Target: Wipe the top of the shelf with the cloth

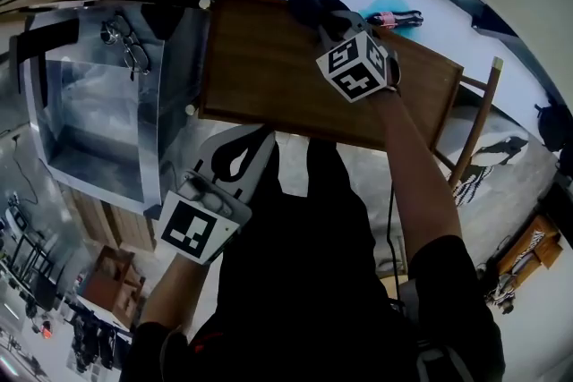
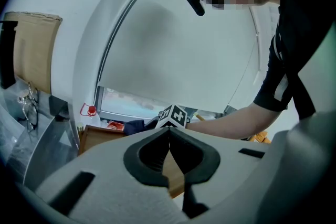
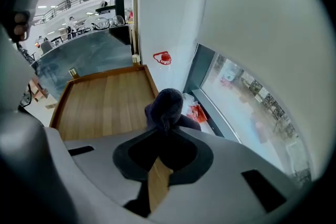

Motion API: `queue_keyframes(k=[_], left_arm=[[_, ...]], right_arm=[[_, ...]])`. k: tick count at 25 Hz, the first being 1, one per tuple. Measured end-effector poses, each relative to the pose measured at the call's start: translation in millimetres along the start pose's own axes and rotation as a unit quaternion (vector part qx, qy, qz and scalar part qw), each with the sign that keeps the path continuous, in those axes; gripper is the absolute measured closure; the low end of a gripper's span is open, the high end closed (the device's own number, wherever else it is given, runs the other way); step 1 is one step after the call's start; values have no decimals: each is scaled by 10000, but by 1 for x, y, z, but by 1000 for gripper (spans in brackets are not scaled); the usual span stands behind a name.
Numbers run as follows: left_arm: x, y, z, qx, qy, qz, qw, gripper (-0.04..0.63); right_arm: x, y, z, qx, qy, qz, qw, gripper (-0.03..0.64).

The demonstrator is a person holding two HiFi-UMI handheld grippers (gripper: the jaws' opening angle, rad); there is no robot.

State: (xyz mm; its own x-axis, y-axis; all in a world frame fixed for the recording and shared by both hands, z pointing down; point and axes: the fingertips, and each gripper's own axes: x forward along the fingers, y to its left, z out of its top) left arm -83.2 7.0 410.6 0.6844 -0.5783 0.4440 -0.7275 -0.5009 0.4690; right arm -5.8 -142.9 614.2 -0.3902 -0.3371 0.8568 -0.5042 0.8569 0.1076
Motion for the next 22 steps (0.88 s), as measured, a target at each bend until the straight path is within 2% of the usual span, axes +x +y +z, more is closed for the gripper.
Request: queue_keyframes(k=[22], left_arm=[[73,-89,-15,370,408,-678,9962,575]], right_arm=[[-68,-59,-150,870,469,-625,9931,591]])
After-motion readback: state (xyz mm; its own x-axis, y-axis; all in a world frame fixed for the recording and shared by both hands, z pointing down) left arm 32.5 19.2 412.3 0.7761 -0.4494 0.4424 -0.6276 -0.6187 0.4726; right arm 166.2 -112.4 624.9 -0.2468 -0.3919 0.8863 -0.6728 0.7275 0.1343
